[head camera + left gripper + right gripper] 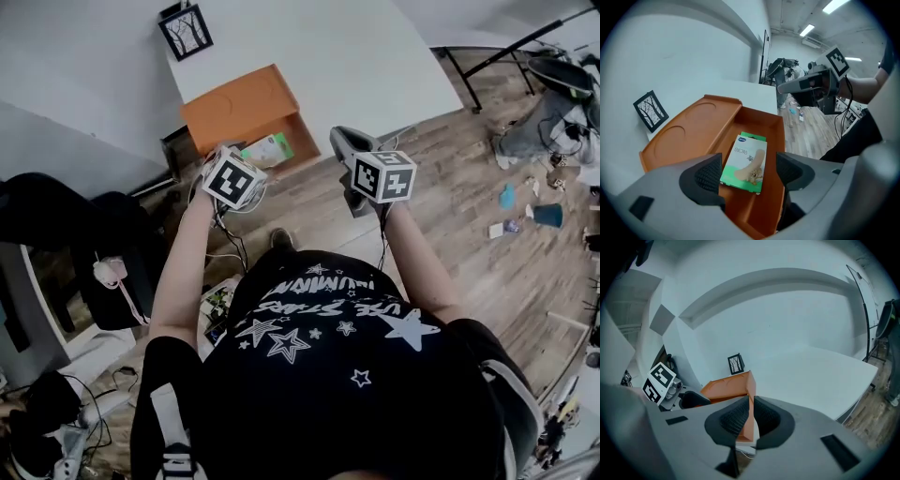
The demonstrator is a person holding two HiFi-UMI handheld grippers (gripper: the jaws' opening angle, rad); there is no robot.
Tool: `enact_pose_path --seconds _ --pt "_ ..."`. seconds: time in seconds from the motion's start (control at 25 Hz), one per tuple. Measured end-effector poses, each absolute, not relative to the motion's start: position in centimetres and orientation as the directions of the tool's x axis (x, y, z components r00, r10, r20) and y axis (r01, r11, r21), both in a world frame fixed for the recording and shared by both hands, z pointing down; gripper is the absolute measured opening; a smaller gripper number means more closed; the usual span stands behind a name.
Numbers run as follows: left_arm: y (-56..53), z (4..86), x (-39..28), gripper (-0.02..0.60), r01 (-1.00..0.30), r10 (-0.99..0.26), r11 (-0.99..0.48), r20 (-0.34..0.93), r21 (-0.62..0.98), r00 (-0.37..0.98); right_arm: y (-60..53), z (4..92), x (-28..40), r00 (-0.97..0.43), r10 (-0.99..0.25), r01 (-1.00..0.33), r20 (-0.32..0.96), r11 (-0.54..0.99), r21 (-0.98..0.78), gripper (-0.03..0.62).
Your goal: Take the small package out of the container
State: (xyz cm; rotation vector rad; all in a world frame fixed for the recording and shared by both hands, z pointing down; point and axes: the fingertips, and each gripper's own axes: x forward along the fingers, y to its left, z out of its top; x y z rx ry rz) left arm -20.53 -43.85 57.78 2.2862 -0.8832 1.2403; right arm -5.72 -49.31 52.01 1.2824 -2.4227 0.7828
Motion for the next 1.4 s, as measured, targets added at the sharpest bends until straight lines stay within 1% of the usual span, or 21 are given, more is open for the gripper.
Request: enact_pose_path --seconds 0.12,0.36,0.52,0.72,1.2,1.4 --pt "-45.0 58.6 -20.7 0.362 -0.675 -0.353 -0.738 0.851 0.002 0.389 -49.5 52.3 -5.9 -0.556 -0.673 -0.831 0.489 0.448 -0.329 0.058" --pt "-45.0 60.4 -20.6 0.362 -0.641 -0.279 -0.767 0.888 0.022 0.365 -50.1 52.7 -6.2 -0.543 -0.677 -0.840 0.497 0.432 -0.329 0.058" --pt "-45.2 61.8 -20.4 0.360 -0.621 -0.255 -0.784 0.920 -0.015 0.299 -50.3 53.1 -6.1 -0.536 -0.679 -0.844 0.501 0.418 -0.336 0.058" --pt "-44.9 62.0 -20.1 0.360 -0.604 -0.230 -0.797 0.933 -0.017 0.276 -50.1 53.0 -5.8 -0.533 -0.681 -0.846 0.502 0.412 -0.339 0.058" --pt "-44.5 61.6 -19.8 0.359 -0.594 -0.271 -0.804 0.905 -0.025 0.328 -49.0 53.4 -6.0 -0.547 -0.674 -0.837 0.496 0.415 -0.358 0.058" --pt "-44.8 61.8 -19.7 0.357 -0.601 -0.274 -0.799 0.904 -0.025 0.328 -48.9 53.3 -4.8 -0.545 -0.679 -0.837 0.492 0.415 -0.356 0.058"
